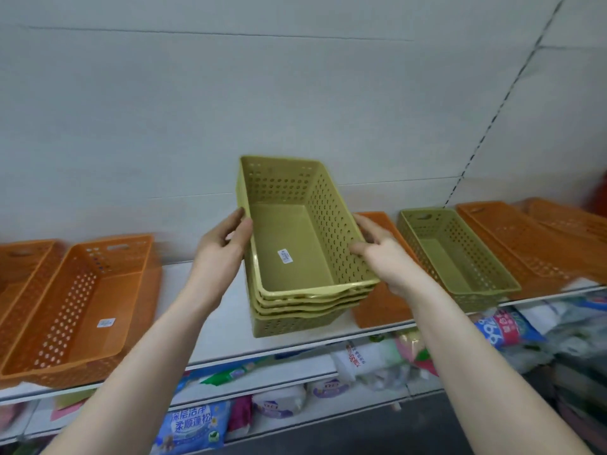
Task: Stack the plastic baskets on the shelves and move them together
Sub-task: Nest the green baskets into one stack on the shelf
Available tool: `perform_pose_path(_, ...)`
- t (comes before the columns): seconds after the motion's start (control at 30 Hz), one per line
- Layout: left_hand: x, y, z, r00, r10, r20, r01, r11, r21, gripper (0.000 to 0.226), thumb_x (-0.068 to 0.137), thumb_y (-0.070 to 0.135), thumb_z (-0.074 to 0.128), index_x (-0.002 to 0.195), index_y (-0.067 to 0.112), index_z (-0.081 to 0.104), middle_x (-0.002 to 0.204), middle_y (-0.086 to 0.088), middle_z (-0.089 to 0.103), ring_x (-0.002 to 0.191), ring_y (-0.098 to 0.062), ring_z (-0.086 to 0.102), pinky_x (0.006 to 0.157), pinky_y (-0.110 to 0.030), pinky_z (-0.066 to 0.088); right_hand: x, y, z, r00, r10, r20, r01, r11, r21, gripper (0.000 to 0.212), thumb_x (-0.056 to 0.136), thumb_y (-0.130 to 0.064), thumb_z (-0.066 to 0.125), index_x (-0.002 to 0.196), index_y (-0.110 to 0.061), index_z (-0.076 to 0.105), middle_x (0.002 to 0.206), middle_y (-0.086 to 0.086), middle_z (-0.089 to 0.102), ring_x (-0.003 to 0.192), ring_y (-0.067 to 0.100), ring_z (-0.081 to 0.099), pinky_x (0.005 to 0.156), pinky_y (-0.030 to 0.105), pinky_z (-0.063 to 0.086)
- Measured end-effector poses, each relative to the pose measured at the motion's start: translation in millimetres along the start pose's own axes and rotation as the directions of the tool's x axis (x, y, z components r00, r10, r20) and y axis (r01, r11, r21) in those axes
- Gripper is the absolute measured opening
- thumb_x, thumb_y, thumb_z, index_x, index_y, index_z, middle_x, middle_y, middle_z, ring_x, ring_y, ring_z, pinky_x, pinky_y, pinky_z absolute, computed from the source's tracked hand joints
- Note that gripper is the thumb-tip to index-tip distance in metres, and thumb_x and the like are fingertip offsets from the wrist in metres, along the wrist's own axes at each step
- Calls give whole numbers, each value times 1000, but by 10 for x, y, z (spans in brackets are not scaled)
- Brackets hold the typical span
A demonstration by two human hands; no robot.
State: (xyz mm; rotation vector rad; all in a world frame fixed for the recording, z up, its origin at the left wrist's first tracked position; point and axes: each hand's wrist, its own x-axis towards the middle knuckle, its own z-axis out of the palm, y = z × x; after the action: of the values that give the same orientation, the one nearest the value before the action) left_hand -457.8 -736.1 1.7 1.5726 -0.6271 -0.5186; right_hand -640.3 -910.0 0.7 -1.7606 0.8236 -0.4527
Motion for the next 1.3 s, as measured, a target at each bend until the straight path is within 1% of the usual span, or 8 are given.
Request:
perform_pose_path(0.1, 57, 315, 582, 996, 76, 45, -76, 997, 8, 56, 88, 47, 56, 139, 23, 53, 129, 5, 65, 109, -8, 65, 102, -41, 49, -73, -36, -674, 996, -46, -78, 48, 999, 16, 53, 92, 1, 49, 135, -28, 49, 111, -12, 65, 90, -3, 65, 72, 15, 53)
perform_pose_path(0.27, 136, 563, 1750, 970, 167, 176, -163, 986, -34, 52, 94, 39, 53, 142, 21, 47, 136, 1, 61, 109, -9, 65, 98, -41, 52, -188, 116, -1878, 964, -126, -233, 114, 991, -68, 57, 89, 2, 50, 139, -26, 49, 116, -3, 67, 98, 20, 68, 84, 38, 56)
perform_pose_path(0.47, 165, 481, 2983, 933, 197, 302, -160, 977, -145, 46, 99, 29, 46, 144, 21, 45, 140, 4, 56, 125, -12, 57, 103, -37, 48, -207, 546, -2971, 895, -132, -427, 91, 989, -115, 55, 82, -2, 53, 127, -34, 57, 110, -7, 70, 100, 18, 68, 91, 44, 54)
perform_pose_path(0.57, 222, 206, 3295, 935, 210, 287, -248, 963, 104, 43, 100, 30, 46, 142, 23, 47, 142, 3, 54, 129, -14, 52, 107, -34, 42, -162, 764, -3268, 863, -83, -498, 42, 995, -93, 51, 84, 4, 51, 119, -33, 58, 106, -3, 70, 101, 23, 67, 94, 47, 53)
perform_pose_path(0.7, 221, -404, 3421, 861, 156, 484, -450, 679, 580, 55, 96, 34, 52, 146, 16, 41, 149, -12, 45, 135, -27, 44, 109, -36, 37, -38, 1034, -3432, 841, 1, -542, -14, 1000, -20, 56, 86, 9, 49, 132, -22, 55, 115, 6, 66, 103, 23, 64, 96, 47, 52)
perform_pose_path(1.0, 50, -1231, 3462, 730, 11, 684, -605, 476, 638, 79, 93, 40, 52, 155, 14, 10, 164, -8, 9, 148, -26, 23, 117, -36, 29, 277, 1368, -3254, 905, 48, -422, -80, 995, -57, 50, 92, 7, 50, 135, -17, 53, 116, 6, 64, 102, 22, 61, 92, 38, 51)
perform_pose_path(1.17, -97, -1275, 3470, 816, 2, 578, -524, 425, 738, 78, 97, 48, 40, 155, 11, 4, 164, -5, 0, 119, -28, 60, 89, -39, 54, 365, 1595, -3137, 934, 173, -314, -221, 967, -124, 48, 95, -2, 50, 138, -22, 51, 122, 6, 65, 106, 25, 62, 93, 40, 51)
perform_pose_path(1.3, -191, -1182, 3435, 863, -70, 500, -463, 289, 838, 78, 97, 56, 31, 155, 16, -2, 161, -2, 22, 88, -27, 70, 67, -39, 57, 367, 1677, -3064, 949, 196, -246, -253, 940, -227, 45, 99, -7, 46, 142, -19, 45, 130, 4, 60, 116, 25, 59, 98, 41, 48)
